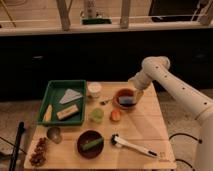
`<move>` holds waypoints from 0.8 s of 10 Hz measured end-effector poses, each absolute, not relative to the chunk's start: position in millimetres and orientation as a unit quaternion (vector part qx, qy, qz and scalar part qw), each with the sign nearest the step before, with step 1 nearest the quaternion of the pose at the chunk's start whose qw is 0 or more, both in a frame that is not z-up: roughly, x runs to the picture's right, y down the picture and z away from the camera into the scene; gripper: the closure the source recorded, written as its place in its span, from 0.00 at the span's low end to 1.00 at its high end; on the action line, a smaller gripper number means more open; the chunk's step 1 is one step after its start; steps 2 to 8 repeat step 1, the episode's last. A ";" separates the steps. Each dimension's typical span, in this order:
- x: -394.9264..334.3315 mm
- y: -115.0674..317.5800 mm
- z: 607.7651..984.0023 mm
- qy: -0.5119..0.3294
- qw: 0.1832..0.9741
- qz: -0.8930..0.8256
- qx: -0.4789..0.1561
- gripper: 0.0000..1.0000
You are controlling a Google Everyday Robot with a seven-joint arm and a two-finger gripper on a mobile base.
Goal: Place sponge in red bowl
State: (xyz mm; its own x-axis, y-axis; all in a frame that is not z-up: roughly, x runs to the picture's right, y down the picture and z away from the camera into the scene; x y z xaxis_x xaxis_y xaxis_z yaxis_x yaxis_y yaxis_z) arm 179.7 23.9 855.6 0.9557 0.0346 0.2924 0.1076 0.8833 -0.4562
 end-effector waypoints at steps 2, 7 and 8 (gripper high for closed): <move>179.7 23.8 855.6 -0.148 0.959 -0.019 -0.241 0.20; 179.7 23.8 855.6 -0.148 0.959 -0.019 -0.241 0.20; 179.7 23.8 855.6 -0.148 0.959 -0.019 -0.241 0.20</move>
